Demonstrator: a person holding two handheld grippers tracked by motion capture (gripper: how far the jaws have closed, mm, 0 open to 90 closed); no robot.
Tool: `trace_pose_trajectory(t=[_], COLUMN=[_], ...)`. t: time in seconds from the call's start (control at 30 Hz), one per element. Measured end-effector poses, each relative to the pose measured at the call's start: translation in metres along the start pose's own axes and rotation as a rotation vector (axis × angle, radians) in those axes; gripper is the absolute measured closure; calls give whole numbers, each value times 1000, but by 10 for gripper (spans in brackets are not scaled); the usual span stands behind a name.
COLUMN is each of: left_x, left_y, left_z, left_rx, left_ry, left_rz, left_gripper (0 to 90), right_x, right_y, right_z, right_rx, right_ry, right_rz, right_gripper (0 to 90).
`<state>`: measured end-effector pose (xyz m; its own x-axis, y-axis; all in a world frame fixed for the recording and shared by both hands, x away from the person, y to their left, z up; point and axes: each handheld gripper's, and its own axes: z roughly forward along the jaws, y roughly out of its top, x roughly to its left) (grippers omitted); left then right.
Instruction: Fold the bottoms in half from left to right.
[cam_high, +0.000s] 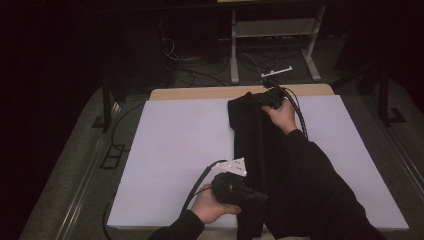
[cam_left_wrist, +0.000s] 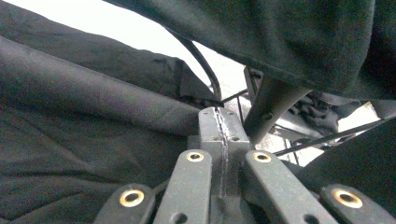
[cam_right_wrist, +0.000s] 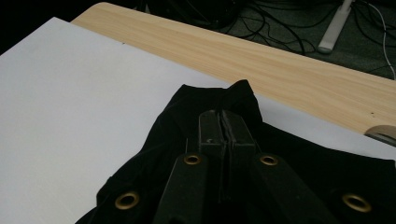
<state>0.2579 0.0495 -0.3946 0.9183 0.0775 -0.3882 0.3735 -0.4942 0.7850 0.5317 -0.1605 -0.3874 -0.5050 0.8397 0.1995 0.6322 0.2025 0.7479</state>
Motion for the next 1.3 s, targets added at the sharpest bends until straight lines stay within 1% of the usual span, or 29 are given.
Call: trace_pose_trajectory(t=[0.13, 0.2, 0.23, 0.27, 0.3, 0.33, 0.37, 0.4, 0.47, 0.57, 0.63, 0.67, 0.7, 0.73, 0.83, 0.9, 1.0, 1.1, 1.17, 1.23, 1.3], left_x=[-1, -1, -1, -1, -1, 0, 0, 1, 2, 3, 3, 3, 3, 3, 3, 4, 5, 5, 6, 6, 6], left_y=[7, 12, 12, 13, 14, 15, 16, 16, 17, 19, 21, 22, 23, 23, 24, 25, 27, 29, 30, 30, 30], left_z=[9, 16, 16, 19, 22, 25, 28, 31, 37, 44, 49, 51, 55, 55, 62, 67, 74, 82, 87, 91, 95], left_rx=[-6, -8, -8, -9, -11, -12, -13, -13, -15, -16, -9, -8, -3, -3, -2, -5, -2, 3, 6, 5, 9], left_ry=[-4, -7, -7, -8, -10, -11, -13, -13, -15, -12, -12, -13, -14, -14, -14, -15, -21, -28, -31, -34, -33], left_rz=[6, 4, 4, 7, 8, 6, 0, -3, -19, -31, -34, -34, -31, -31, -35, -48, -54, -53, -65, -69, -75], left_gripper=[895, 895, 895, 895, 895, 895, 895, 895, 895, 895, 895, 895, 896, 896, 895, 895, 896, 896, 895, 895, 895], right_x=[-6, -13, -15, -19, -23, -26, -26, -34, -42, -48, -52, -56, -60, -60, -64, -66, -68, -67, -68, -68, -68], right_y=[-2, -4, -4, -5, -5, -6, -6, -9, -12, -15, -17, -19, -20, -20, -22, -23, -24, -25, -25, -25, -25], right_z=[-2, -4, -4, -4, -4, -4, -4, -3, -3, -2, -2, -3, -4, -4, -5, -5, -5, -4, -4, -4, -4], right_rx=[3, 8, 7, 4, 3, 6, 6, 4, 11, 26, 39, 36, 36, 36, 36, 35, 36, 44, 43, 44, 45], right_ry=[3, 5, 6, 17, 38, 49, 49, 48, 58, 61, 42, 45, 39, 39, 29, 19, 17, 6, 2, -11, -15], right_rz=[4, 4, 6, 10, 26, 36, 36, 45, 67, 65, 63, 77, 77, 77, 71, 62, 54, 43, 37, 16, 11], right_gripper=[865, 864, 864, 864, 864, 864, 864, 864, 864, 864, 864, 864, 864, 864, 864, 864, 864, 864, 864, 864, 864])
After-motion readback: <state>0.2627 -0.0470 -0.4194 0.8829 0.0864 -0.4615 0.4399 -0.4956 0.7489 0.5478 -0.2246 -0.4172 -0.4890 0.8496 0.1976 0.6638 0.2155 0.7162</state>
